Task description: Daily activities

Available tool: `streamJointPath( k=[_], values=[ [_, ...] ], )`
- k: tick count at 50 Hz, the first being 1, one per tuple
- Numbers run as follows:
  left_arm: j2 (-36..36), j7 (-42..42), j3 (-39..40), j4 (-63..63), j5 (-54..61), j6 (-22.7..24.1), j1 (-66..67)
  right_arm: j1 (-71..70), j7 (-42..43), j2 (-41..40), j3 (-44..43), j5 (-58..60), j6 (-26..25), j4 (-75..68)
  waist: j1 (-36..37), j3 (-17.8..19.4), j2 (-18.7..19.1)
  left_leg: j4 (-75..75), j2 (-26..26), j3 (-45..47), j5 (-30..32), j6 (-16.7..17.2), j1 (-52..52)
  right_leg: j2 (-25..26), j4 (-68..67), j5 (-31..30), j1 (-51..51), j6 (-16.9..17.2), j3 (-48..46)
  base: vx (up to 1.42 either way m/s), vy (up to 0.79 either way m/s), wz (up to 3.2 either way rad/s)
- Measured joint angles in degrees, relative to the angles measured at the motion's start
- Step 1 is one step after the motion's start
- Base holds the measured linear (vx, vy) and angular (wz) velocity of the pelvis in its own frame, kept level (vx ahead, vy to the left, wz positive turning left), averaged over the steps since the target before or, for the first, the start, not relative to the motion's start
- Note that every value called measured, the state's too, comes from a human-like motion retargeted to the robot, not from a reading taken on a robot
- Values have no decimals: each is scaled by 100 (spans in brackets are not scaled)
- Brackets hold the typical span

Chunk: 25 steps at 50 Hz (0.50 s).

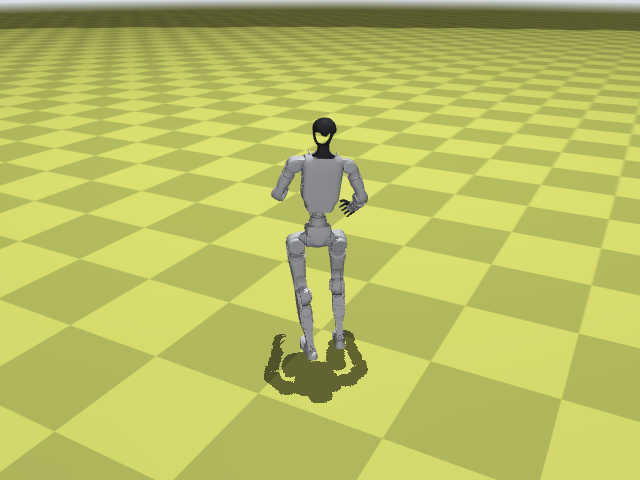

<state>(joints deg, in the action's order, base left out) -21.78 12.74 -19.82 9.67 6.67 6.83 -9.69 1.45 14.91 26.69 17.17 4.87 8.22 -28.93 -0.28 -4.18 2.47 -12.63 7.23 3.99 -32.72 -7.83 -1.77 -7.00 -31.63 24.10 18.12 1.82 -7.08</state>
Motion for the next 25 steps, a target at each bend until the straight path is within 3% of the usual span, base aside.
streamJointPath(
  k=[11,19,25],
  values=[
    [-165,-77,-502,532,-394,-84,-1849,383,-203,-169,-318,8,-362,-2084,-296,-306,526,-147,-447,297,-83,122,-14,597,2068,-885,-960,13,146,1,-6,-18],
    [-761,-819,-1415,824,-746,-174,-2877,786,-262,92,-802,-3,-420,-2310,-685,-395,926,125,-595,563,22,233,84,793,3335,-1534,-1471,91,241,2,-7,-17],
    [-1259,-1370,-2135,820,-1110,-175,-3382,941,-285,215,-1003,55,-435,-2182,-869,-391,1101,356,-619,648,145,296,170,824,3447,-1578,-1491,126,258,1,-3,-3]
  ],
)
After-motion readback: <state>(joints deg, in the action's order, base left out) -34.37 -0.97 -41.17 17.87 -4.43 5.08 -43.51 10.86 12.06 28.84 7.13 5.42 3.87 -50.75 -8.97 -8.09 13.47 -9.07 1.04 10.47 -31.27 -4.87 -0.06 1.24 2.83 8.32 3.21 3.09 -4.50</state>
